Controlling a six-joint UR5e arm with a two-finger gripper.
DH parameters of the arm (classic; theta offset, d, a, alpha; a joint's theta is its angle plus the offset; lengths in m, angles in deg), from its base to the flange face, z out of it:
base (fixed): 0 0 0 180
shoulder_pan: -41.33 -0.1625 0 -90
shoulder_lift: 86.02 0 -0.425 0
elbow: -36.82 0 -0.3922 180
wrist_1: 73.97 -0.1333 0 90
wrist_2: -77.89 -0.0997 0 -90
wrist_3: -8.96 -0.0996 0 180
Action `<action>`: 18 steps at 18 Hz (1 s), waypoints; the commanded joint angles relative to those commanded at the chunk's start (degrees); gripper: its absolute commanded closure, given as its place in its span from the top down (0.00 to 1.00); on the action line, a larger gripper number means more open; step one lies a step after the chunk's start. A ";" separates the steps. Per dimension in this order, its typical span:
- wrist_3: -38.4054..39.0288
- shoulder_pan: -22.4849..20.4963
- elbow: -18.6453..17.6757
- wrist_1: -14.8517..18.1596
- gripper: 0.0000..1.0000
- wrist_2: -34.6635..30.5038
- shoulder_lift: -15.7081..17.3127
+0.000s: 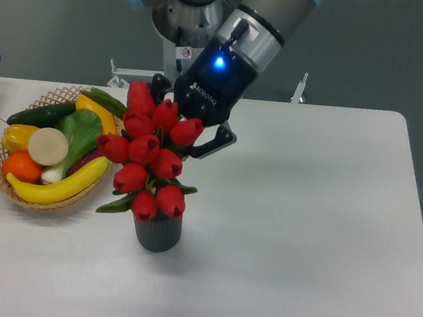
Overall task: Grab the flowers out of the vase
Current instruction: 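Lift the gripped tulip bunch up out of the grey vase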
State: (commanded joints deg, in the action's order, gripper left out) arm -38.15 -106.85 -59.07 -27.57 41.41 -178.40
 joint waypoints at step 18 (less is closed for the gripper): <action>-4.64 -18.63 -1.05 -0.18 0.37 -0.09 -0.35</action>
State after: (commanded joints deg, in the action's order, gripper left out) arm -42.79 -125.48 -60.12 -27.74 41.33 -178.74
